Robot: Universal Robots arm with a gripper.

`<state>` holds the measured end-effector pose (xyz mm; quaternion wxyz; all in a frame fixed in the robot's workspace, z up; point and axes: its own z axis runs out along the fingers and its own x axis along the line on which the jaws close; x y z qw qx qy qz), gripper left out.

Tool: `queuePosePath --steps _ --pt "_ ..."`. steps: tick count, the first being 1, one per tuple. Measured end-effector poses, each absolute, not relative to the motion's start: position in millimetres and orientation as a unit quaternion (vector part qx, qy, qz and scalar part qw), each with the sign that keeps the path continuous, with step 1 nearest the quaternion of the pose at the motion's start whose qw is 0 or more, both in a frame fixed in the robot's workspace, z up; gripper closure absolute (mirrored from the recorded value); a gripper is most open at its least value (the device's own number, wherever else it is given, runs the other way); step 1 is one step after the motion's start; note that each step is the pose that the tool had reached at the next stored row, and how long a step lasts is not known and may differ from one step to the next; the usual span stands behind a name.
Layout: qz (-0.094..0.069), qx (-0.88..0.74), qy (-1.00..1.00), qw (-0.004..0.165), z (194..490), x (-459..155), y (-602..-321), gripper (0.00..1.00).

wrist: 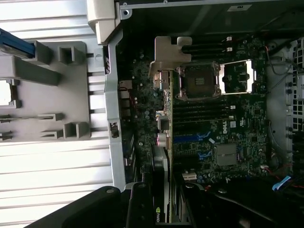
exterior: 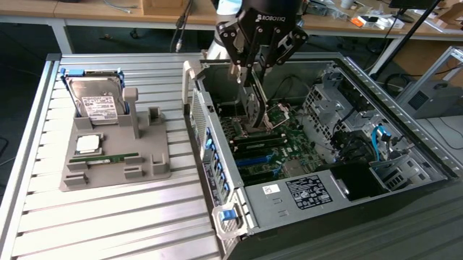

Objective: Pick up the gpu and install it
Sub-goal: 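Pick up the gpu and move the gpu toward the slot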

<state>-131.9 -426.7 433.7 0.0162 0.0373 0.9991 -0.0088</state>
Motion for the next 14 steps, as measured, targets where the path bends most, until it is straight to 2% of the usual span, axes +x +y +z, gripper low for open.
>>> queuePosePath --steps 14 --pt "-0.012 0.037 0.999 0.016 432.3 -125.8 -426.7 0.73"
